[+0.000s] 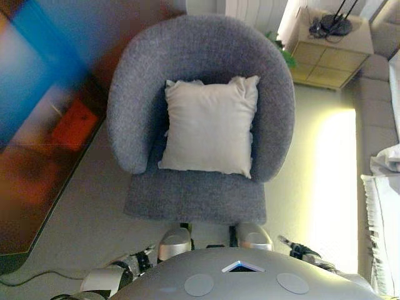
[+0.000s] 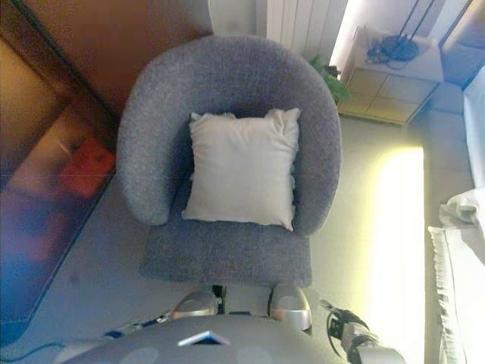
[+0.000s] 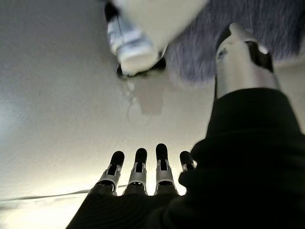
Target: Pick up the cushion and take it to the sofa
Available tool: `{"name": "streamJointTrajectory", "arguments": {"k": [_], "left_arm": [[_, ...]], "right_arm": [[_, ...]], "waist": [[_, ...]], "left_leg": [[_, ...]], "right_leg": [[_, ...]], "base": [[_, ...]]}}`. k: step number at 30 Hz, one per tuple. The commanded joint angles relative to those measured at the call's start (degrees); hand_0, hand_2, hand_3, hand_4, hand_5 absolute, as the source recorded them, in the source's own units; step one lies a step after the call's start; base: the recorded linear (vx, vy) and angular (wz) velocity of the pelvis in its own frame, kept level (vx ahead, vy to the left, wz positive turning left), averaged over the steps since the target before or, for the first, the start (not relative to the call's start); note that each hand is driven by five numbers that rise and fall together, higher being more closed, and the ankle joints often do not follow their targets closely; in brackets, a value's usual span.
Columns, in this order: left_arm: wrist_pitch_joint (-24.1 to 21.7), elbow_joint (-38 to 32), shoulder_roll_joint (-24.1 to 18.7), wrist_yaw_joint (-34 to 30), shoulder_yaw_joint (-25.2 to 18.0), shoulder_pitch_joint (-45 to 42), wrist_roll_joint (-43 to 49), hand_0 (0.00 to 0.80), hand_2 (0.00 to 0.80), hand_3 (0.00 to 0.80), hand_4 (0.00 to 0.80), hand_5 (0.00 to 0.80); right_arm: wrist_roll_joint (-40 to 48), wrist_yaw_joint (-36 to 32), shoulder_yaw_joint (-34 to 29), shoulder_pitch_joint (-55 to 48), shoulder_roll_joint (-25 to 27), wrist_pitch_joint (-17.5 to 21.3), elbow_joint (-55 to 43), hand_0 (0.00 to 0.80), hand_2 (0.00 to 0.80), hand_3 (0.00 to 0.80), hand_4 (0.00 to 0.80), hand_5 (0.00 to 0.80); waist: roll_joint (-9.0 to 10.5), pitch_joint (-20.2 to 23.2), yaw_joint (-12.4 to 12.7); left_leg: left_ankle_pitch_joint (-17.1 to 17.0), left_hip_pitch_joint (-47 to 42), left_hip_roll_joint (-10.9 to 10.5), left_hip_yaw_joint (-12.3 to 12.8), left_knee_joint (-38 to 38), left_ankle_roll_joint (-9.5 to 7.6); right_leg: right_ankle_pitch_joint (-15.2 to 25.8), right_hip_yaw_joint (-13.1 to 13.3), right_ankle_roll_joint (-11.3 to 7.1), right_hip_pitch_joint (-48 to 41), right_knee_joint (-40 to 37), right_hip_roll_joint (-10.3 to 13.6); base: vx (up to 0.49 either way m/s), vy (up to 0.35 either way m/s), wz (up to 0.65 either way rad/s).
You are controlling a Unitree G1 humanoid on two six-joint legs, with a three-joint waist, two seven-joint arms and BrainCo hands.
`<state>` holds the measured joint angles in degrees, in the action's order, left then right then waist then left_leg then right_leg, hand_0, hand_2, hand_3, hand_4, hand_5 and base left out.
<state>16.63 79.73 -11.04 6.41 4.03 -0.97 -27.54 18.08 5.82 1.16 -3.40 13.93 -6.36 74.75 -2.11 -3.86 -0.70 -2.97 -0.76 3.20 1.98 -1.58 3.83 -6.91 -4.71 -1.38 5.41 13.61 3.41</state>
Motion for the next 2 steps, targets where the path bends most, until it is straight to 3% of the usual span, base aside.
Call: {"name": "streamJointTrajectory", "arguments": {"k": [1,2], "left_arm": [[-0.43,-0.15,1.16,-0.63,1.81,1.18,5.73,0.0,0.0,0.0,0.0,0.0],[-0.61,-0.64,1.2,-0.59,2.7,1.37,6.27,0.0,0.0,0.0,0.0,0.0]], "right_arm": [[-8.78,-0.13,3.92,3.14,-1.21,0.65,0.56,0.0,0.0,0.0,0.0,0.0],[-10.62,0.43,5.83,3.3,-1.35,0.75,-0.03,0.0,0.0,0.0,0.0,0.0]], "waist": [[3.32,-1.81,-0.88],[3.21,-1.59,-0.94]], "left_leg": [[10.25,-6.03,-5.71,1.01,1.26,-2.32],[10.17,-6.19,-5.7,0.92,1.14,-2.35]], "right_leg": [[8.46,-1.05,-4.06,-8.49,-18.61,0.32],[8.33,-0.91,-4.02,-8.78,-18.61,0.22]], "base": [[0.011,-0.012,-0.1],[0.004,-0.005,-0.09]]}}
